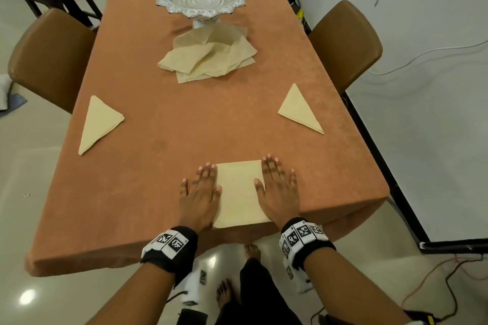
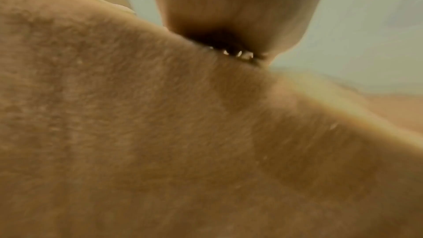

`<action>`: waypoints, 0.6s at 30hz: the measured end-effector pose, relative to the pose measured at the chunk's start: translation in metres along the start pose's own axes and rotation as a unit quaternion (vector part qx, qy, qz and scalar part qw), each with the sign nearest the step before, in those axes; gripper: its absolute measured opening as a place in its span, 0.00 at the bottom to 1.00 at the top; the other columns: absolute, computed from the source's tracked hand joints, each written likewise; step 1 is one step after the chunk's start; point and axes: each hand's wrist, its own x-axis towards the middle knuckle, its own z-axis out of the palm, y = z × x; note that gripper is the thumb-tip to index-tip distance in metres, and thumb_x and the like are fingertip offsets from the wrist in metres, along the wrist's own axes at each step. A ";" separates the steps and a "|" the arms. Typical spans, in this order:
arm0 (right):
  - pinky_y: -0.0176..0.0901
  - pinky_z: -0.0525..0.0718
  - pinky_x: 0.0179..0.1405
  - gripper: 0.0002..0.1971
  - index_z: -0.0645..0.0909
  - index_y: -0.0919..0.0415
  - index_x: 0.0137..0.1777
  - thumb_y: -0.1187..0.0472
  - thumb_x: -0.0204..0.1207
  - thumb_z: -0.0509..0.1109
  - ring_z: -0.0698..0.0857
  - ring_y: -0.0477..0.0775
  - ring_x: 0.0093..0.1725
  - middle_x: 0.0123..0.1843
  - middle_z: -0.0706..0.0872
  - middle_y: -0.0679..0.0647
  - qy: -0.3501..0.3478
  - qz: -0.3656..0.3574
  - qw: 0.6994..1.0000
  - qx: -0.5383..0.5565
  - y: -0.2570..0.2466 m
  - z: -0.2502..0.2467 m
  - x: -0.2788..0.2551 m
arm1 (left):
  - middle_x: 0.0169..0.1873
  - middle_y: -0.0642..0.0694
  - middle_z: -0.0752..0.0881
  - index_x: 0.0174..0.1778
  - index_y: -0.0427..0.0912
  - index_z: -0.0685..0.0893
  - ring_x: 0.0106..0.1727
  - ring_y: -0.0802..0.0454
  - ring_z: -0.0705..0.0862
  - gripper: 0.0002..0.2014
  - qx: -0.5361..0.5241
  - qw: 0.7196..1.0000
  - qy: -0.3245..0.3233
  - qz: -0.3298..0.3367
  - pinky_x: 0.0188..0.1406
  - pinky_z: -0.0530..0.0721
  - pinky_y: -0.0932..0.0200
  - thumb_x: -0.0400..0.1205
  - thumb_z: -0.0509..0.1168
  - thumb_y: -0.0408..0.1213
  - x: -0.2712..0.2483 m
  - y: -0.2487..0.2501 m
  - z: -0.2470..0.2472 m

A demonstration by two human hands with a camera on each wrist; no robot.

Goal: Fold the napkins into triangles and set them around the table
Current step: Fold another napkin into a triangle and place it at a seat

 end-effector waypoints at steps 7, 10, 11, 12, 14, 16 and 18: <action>0.61 0.44 0.80 0.36 0.50 0.54 0.84 0.42 0.77 0.35 0.49 0.49 0.84 0.85 0.50 0.48 0.019 -0.001 1.000 0.011 0.000 0.002 -0.001 | 0.84 0.53 0.44 0.85 0.50 0.43 0.84 0.55 0.42 0.29 0.056 0.998 -0.016 0.027 0.80 0.38 0.42 0.86 0.35 0.50 0.009 0.058 0.019; 0.61 0.45 0.79 0.35 0.52 0.54 0.84 0.42 0.77 0.36 0.51 0.50 0.84 0.85 0.52 0.48 0.034 -0.005 0.999 0.012 0.000 0.002 -0.001 | 0.83 0.55 0.38 0.84 0.52 0.39 0.84 0.53 0.39 0.31 0.101 0.995 -0.012 -0.014 0.78 0.34 0.40 0.83 0.30 0.55 0.002 0.025 0.017; 0.61 0.45 0.80 0.35 0.52 0.54 0.84 0.42 0.77 0.36 0.51 0.50 0.84 0.85 0.52 0.48 0.029 -0.005 1.000 0.008 0.000 0.002 -0.001 | 0.83 0.54 0.38 0.84 0.52 0.38 0.84 0.53 0.39 0.30 0.106 0.993 -0.002 -0.044 0.78 0.34 0.39 0.84 0.31 0.56 0.000 0.011 0.010; 0.61 0.44 0.80 0.35 0.51 0.54 0.84 0.42 0.77 0.35 0.50 0.50 0.84 0.85 0.51 0.48 0.023 -0.004 1.000 0.005 0.001 0.003 -0.001 | 0.83 0.53 0.39 0.84 0.52 0.39 0.84 0.52 0.39 0.30 0.107 0.990 0.006 -0.087 0.79 0.35 0.37 0.85 0.32 0.56 -0.003 -0.002 0.001; 0.60 0.44 0.80 0.36 0.51 0.54 0.84 0.42 0.77 0.35 0.50 0.50 0.84 0.85 0.51 0.48 0.024 -0.003 1.000 0.002 0.001 0.003 -0.001 | 0.84 0.48 0.43 0.85 0.47 0.43 0.84 0.49 0.41 0.30 0.091 0.982 0.033 -0.163 0.80 0.38 0.35 0.87 0.36 0.55 -0.004 -0.021 -0.019; 0.61 0.44 0.80 0.36 0.51 0.54 0.84 0.42 0.77 0.34 0.50 0.50 0.84 0.85 0.51 0.48 0.024 -0.003 1.000 0.004 0.001 0.003 0.000 | 0.84 0.45 0.46 0.85 0.44 0.46 0.84 0.48 0.43 0.30 0.080 0.986 0.058 -0.133 0.81 0.37 0.38 0.87 0.37 0.52 0.000 -0.015 -0.025; 0.61 0.44 0.80 0.36 0.51 0.54 0.84 0.42 0.76 0.34 0.50 0.50 0.84 0.85 0.51 0.48 0.016 0.000 1.000 0.002 0.000 0.002 0.000 | 0.84 0.47 0.48 0.84 0.45 0.50 0.84 0.49 0.46 0.29 0.076 0.995 0.059 0.004 0.80 0.34 0.43 0.86 0.41 0.49 0.004 0.015 -0.012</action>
